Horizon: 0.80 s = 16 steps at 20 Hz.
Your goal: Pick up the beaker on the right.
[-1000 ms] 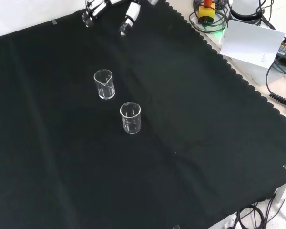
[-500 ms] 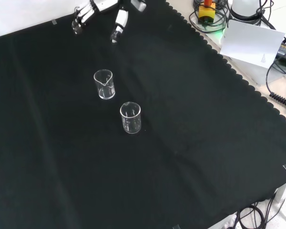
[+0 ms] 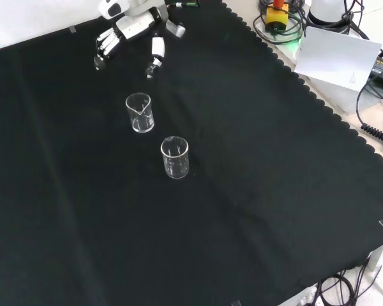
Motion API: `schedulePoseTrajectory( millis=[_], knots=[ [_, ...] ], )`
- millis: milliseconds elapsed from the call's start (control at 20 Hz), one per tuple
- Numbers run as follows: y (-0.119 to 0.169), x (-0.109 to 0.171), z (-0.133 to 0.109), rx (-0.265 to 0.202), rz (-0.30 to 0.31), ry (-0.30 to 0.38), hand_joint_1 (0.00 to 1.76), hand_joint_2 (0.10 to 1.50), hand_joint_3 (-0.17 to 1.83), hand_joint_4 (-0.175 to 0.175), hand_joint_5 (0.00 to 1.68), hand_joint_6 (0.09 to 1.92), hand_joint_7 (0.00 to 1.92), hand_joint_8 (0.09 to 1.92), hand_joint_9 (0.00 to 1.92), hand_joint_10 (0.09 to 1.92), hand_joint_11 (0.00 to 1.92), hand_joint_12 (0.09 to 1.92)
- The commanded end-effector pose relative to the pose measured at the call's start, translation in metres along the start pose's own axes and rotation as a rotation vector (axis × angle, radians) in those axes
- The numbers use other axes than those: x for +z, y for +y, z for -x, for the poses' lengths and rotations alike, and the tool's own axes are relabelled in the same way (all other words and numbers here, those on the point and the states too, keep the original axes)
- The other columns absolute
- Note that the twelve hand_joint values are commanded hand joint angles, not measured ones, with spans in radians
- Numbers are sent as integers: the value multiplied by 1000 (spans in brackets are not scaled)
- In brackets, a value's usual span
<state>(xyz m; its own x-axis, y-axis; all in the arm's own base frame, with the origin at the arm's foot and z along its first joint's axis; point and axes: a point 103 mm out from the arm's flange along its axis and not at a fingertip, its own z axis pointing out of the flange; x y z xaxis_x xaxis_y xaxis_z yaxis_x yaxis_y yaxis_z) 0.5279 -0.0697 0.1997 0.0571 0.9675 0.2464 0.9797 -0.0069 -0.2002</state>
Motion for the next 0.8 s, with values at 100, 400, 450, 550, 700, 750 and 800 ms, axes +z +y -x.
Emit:
schedulePoseTrajectory(
  millis=[100,400,450,550,700,750,800],
  knots=[
    [10,32,-3,-81,-6,94,835,568,567,-30,339,87,189,642,322,679,3,1416],
    [9,51,12,-101,-30,143,848,548,581,-35,394,87,290,695,409,697,43,1432],
    [8,52,16,-107,-39,141,849,546,583,-36,397,87,298,700,420,699,49,1433],
    [9,55,16,-113,-52,141,850,544,586,-40,412,87,310,709,433,699,58,1432],
    [9,61,16,-116,-45,144,851,542,589,-45,441,87,325,720,444,698,64,1429],
    [10,62,19,-119,-51,153,852,542,590,-46,445,87,329,722,445,696,66,1429],
    [12,64,20,-124,-61,158,853,541,591,-47,449,87,329,723,446,694,67,1428]
  ],
)
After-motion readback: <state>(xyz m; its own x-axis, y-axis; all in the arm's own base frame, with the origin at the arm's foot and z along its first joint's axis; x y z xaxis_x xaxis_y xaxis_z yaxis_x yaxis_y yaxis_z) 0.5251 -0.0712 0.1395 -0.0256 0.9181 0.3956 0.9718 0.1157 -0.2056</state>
